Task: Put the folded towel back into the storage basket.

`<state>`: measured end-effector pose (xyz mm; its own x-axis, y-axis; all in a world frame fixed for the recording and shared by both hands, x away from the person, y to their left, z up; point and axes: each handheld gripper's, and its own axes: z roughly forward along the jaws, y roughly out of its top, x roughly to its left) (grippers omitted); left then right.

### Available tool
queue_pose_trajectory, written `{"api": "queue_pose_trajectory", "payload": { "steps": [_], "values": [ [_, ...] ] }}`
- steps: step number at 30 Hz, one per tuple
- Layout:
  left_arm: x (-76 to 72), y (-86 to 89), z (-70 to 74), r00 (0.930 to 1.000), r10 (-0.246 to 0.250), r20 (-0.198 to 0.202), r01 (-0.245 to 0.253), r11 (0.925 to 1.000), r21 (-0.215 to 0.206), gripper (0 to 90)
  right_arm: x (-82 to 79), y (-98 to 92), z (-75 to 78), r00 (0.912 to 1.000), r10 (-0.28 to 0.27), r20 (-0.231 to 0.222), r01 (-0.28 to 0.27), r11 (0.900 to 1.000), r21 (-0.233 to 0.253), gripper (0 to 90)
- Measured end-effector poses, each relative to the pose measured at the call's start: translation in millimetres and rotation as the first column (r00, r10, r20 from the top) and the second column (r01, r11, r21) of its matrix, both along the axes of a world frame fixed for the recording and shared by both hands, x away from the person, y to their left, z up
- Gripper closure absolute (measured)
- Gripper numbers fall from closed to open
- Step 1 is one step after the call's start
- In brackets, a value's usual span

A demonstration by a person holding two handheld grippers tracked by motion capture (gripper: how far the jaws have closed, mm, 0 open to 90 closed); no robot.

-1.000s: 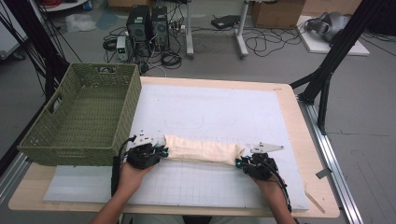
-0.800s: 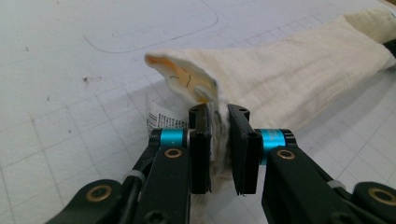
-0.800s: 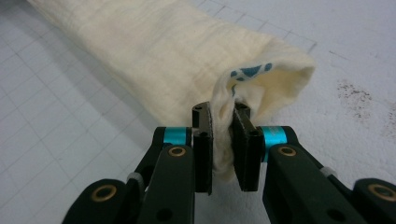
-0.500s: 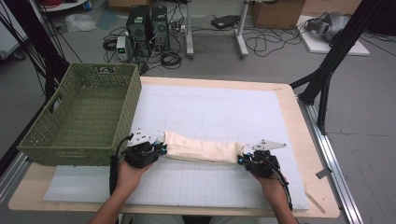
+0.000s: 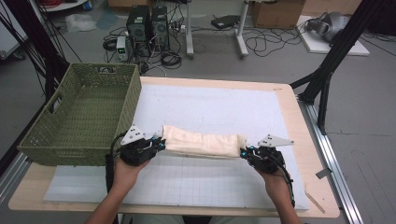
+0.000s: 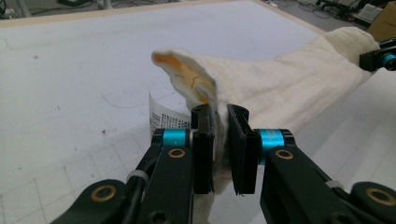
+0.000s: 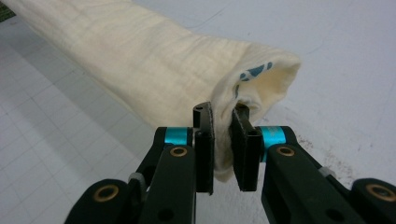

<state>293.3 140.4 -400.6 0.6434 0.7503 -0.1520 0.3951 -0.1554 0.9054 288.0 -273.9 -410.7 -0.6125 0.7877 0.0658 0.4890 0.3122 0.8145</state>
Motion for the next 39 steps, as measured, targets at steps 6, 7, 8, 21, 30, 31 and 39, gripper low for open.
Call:
{"api": "queue_pose_trajectory", "payload": {
  "steps": [6,7,8,21,30,31,39],
  "values": [
    [-1.4,3.5,15.3,0.9991,-0.021,0.037,0.022,0.9994,-0.026,80.6,-0.5,-3.9,13.1,0.9977,0.029,0.061,-0.030,1.000,0.009,81.2],
    [-1.7,4.4,18.4,0.9988,-0.022,0.043,0.024,0.9992,-0.032,80.7,0.1,-5.1,15.4,0.9975,0.025,0.066,-0.026,0.999,0.024,81.2],
    [-1.9,5.1,21.4,0.9985,-0.025,0.049,0.027,0.9989,-0.038,80.7,1.2,-6.0,17.5,0.9968,0.023,0.076,-0.026,0.999,0.034,81.2],
    [-16.9,32.0,62.6,0.9881,0.003,0.154,0.003,0.9993,-0.036,80.7,27.8,17.7,54.0,0.9862,0.057,0.155,-0.066,0.996,0.053,81.3],
    [-20.9,55.4,71.7,0.9835,0.051,0.174,-0.044,0.9981,-0.044,81.1,53.8,48.5,72.4,0.9792,0.096,0.178,-0.103,0.994,0.031,81.4],
    [-21.6,57.3,72.4,0.9831,0.055,0.175,-0.048,0.9978,-0.046,81.1,55.9,51.2,73.8,0.9796,0.096,0.177,-0.103,0.994,0.035,81.4],
    [-24.0,72.1,75.7,0.9799,0.091,0.178,-0.084,0.9955,-0.042,81.2,74.4,70.5,80.2,0.9758,0.116,0.185,-0.126,0.991,0.045,81.4]
  ]
}}
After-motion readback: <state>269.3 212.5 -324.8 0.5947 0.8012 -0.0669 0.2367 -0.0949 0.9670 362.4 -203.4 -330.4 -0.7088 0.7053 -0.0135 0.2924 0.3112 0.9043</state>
